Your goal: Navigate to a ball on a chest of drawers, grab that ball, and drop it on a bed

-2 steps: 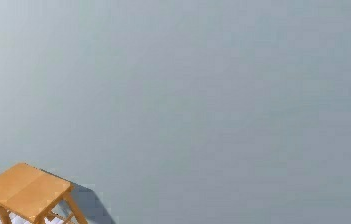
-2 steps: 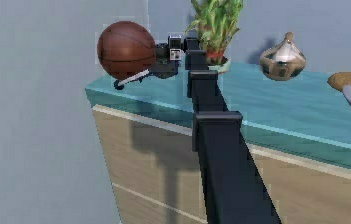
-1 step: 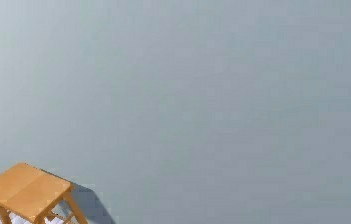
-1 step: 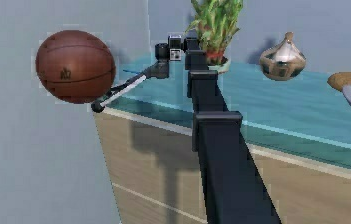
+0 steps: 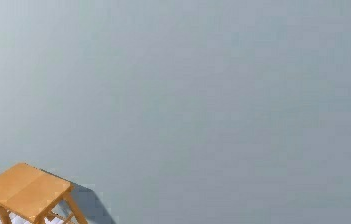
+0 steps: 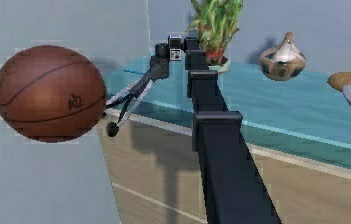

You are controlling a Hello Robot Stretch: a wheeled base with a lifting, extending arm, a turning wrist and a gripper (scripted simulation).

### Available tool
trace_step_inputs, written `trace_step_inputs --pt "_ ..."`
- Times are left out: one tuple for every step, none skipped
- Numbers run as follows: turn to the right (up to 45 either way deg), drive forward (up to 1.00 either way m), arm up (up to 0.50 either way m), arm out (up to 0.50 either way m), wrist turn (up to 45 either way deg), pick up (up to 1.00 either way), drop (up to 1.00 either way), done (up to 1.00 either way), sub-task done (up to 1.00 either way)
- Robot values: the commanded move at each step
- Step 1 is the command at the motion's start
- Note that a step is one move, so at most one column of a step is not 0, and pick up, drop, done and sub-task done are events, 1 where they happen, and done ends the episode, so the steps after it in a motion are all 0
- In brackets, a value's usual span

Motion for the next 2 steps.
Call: trace_step_inputs --pt "0.0 0.00 0.00 -0.48 0.0 0.00 0.00 0.00 0.00" --pt "-45.0 0.00 0.00 0.00 0.0 0.00 0.00 0.00 0.00"
